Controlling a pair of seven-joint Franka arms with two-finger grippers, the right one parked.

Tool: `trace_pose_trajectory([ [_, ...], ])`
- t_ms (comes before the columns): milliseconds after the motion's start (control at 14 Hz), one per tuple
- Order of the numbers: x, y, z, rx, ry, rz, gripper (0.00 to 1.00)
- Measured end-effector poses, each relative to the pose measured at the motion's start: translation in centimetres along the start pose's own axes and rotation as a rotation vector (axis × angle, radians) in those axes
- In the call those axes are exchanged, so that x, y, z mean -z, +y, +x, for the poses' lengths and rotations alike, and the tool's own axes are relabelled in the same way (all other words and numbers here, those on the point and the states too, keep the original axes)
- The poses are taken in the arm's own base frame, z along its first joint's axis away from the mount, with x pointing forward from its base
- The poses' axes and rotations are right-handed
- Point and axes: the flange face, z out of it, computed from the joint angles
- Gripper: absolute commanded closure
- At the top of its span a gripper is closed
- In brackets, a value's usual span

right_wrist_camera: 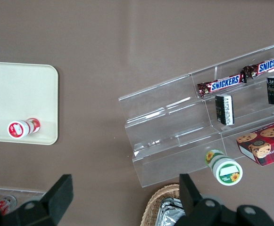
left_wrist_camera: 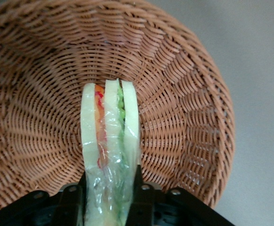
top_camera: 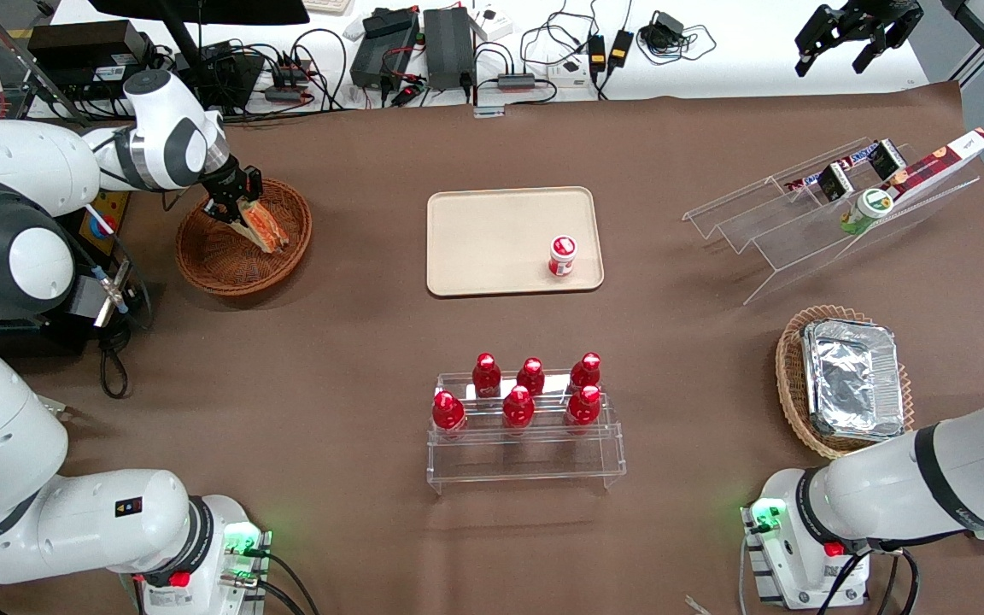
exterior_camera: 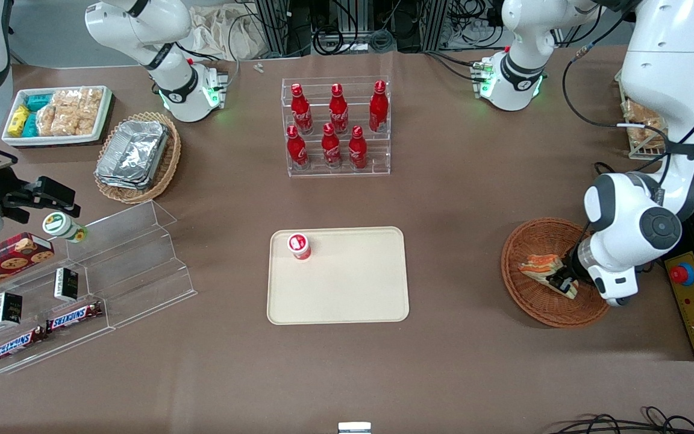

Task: Place sandwich from basket to tray
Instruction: 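Close the left gripper on the sandwich, then lift the sandwich and carry it toward the white tray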

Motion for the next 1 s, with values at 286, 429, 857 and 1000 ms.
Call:
trace_pose_trajectory([
  [286,8.3,0.7,-2.2,0.016,0.002,0.046,1.0],
  [429,14.6,1.7,-4.7,-0.006,-0.008,0.088,1.0],
  [857,24.5,6.5,-13.6,-0.174,-0.018,0.074,1.0],
  [1000,23.7,7.7,-16.2,-0.279,-0.038,0.079,1.0],
])
